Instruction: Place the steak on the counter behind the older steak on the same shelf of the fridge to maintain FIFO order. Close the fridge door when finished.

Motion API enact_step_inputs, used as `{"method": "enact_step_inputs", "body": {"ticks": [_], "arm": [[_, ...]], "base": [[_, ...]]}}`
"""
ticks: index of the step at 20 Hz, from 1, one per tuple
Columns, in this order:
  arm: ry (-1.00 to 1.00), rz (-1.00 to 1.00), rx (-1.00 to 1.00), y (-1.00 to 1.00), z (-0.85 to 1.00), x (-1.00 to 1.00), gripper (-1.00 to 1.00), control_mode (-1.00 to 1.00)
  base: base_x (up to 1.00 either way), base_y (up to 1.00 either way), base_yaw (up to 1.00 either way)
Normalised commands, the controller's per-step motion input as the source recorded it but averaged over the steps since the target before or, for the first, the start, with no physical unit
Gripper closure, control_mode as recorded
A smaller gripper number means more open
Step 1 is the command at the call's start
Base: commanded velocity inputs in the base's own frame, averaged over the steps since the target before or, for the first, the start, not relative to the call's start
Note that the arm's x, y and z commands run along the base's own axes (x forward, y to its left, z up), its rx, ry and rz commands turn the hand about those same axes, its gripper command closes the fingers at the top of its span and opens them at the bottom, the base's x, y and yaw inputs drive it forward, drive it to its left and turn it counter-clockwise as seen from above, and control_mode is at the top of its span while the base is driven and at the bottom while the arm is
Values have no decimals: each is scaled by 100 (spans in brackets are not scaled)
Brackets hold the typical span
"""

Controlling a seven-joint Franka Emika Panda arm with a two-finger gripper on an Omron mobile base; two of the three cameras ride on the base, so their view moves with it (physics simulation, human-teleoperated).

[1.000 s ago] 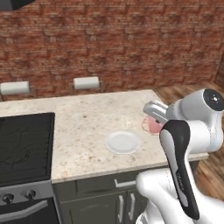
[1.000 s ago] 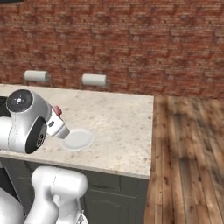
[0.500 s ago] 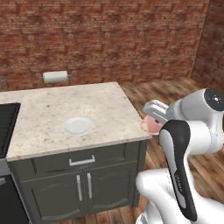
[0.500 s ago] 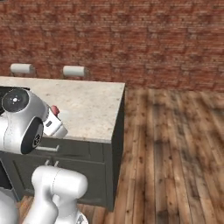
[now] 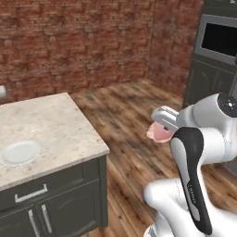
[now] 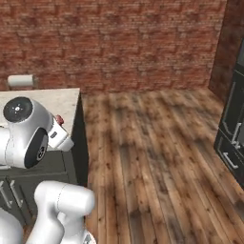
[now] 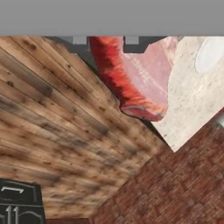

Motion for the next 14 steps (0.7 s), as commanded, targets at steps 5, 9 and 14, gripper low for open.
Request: {"method": "enact_step_inputs", "body": {"ticks": [5,9,14], "arm": [[0,0,0,0,0,0,100,100],[0,0,0,0,0,0,100,100],[0,0,0,0,0,0,100,100]], "base": [[3,-26,-53],[17,-27,-50],[12,-25,-54]]}}
